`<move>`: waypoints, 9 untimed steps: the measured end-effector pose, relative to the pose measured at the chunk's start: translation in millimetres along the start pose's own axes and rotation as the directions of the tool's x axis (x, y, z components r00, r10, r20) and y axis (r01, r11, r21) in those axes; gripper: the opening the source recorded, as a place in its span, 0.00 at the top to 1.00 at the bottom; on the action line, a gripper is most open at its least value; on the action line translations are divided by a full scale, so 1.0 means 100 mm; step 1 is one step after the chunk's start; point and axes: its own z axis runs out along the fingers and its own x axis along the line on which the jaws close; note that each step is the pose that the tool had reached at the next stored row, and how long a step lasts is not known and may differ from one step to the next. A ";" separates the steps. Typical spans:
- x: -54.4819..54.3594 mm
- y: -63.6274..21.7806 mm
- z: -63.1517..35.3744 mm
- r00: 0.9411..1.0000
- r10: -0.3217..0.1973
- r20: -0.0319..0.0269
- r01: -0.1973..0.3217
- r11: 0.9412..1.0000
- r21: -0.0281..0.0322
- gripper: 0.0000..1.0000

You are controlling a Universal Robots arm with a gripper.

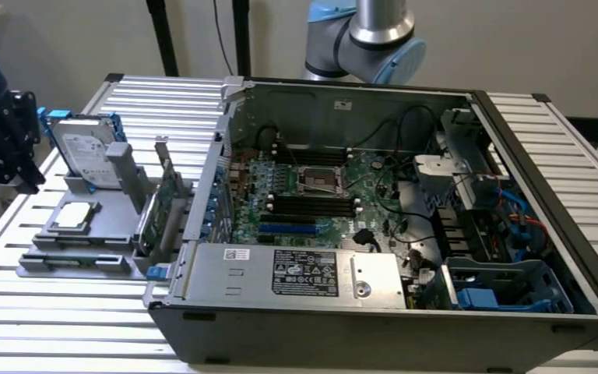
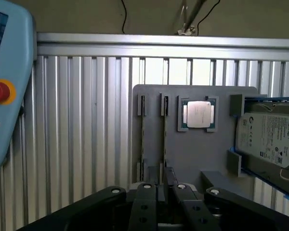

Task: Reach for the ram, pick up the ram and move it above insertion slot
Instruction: 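Pick up the ram and move it above insertion slot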

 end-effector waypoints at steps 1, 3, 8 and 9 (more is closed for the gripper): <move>0.00 0.000 0.000 1.000 0.000 0.000 0.000 1.000 0.000 0.76; 0.00 0.000 0.018 1.000 0.000 0.000 0.000 1.000 0.000 0.70; 0.01 -0.001 0.106 1.000 0.000 0.000 0.000 1.000 0.000 0.64; 0.02 -0.001 0.124 1.000 0.000 0.000 0.000 1.000 0.000 0.64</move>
